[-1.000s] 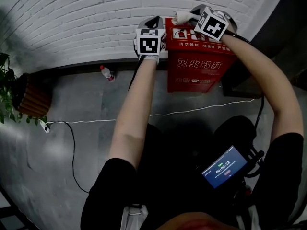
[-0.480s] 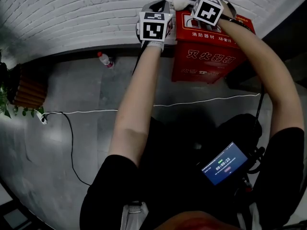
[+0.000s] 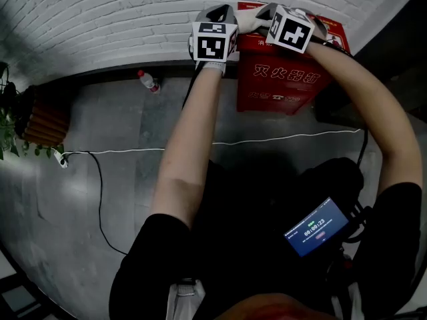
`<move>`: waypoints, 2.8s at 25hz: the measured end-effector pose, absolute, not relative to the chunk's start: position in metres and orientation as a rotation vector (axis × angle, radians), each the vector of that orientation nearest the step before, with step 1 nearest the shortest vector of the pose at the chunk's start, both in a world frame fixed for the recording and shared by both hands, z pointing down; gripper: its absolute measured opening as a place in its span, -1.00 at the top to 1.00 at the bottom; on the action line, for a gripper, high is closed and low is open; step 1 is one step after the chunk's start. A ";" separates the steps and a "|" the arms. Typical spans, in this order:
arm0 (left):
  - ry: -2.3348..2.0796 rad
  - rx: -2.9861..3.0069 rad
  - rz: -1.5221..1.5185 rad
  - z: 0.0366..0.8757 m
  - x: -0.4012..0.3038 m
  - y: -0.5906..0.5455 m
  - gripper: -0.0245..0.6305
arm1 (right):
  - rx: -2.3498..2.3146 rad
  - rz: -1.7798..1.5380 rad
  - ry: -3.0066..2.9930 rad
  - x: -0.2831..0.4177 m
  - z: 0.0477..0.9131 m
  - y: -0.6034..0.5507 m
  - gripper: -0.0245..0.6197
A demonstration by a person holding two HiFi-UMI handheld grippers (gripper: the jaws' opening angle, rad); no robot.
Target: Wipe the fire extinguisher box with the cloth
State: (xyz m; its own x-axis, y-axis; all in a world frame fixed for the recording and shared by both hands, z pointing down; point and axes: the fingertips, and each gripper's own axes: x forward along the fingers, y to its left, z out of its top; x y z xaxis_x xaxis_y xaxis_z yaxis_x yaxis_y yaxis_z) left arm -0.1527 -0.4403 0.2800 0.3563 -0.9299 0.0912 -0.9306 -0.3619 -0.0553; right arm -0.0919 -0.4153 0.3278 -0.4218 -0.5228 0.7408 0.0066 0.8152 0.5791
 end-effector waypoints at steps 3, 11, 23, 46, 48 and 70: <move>-1.791 2.542 0.155 0.281 -0.152 -0.427 0.93 | 0.366 -0.633 -1.957 -0.089 0.328 -0.391 0.64; -1.820 2.521 0.165 0.272 -0.135 -0.372 0.93 | 0.308 -0.566 -2.047 -0.077 0.328 -0.323 0.64; -1.757 2.753 -0.008 0.181 -0.060 -0.284 0.93 | 0.578 -0.385 -2.480 -0.009 0.268 -0.265 0.63; -1.242 2.975 -0.141 0.263 -0.012 -0.196 0.93 | 0.762 -0.025 -3.066 0.073 0.278 -0.189 0.62; -1.225 2.974 -0.138 0.265 -0.010 -0.200 0.93 | 0.751 -0.029 -3.073 0.074 0.280 -0.189 0.62; -1.147 2.973 -0.089 0.284 -0.010 -0.215 0.93 | 0.818 -0.037 -3.075 0.082 0.289 -0.210 0.62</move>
State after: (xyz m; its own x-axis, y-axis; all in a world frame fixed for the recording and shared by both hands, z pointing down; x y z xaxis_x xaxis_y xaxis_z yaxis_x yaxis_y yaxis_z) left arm -0.0096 -0.2154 0.2843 0.7396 -0.6696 -0.0685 -0.6722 -0.7401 -0.0228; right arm 0.0815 -0.2097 0.2886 -0.8670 -0.4963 -0.0448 -0.4972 0.8676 0.0120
